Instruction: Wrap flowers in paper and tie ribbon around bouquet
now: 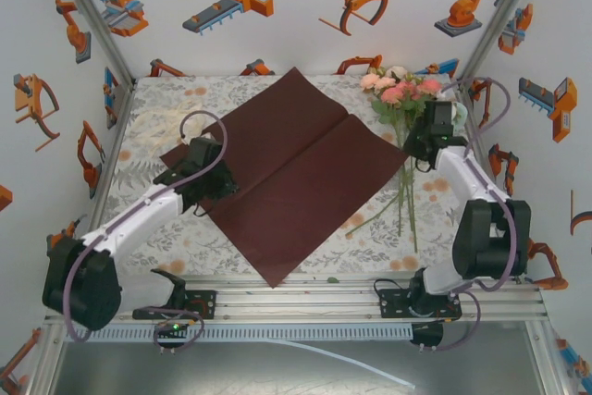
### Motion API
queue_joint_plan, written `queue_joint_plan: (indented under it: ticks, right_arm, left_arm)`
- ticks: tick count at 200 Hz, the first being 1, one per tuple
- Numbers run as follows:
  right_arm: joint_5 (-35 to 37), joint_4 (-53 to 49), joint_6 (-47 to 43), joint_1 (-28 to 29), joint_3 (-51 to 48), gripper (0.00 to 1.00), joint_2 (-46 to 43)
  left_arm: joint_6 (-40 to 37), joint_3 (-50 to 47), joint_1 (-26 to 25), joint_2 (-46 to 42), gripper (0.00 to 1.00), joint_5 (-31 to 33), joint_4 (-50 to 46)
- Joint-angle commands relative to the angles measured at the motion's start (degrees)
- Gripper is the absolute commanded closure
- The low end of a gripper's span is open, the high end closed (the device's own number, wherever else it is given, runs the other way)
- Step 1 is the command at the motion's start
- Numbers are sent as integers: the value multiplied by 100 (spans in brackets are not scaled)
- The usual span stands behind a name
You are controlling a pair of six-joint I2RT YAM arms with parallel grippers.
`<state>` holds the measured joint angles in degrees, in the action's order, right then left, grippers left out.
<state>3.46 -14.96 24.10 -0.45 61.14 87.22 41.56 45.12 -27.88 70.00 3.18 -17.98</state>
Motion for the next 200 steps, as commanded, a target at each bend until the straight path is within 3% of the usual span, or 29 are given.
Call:
queue_joint_plan:
  ticks: [1, 39, 81, 137, 172, 200]
  right_arm:
    - [-62, -275, -575, -111, 529, 65, 587]
    - [-267, -461, -794, -113, 1673, 64, 1795]
    - [-474, -781, -843, -108, 2659, 64, 2842]
    - [-665, -1081, -889, -102, 3221, 67, 3449]
    - [-469, -1173, -1122, -95, 3374, 86, 3420]
    - [-120, -1436, -1548, -68, 3652, 93, 3205]
  left_arm:
    - [-238, -193, -175, -443, 73, -1062, 412]
    - [-813, -392, -394, -1023, 57, -1623, 658]
    - [-1141, -487, -411, -1241, 41, -1285, 432]
    - [-1251, -436, -420, -909, 21, -1248, 508]
    - [-1306, -315, -415, -796, 15, -1162, 466]
    - [-1366, -292, -413, -830, 12, -1032, 393]
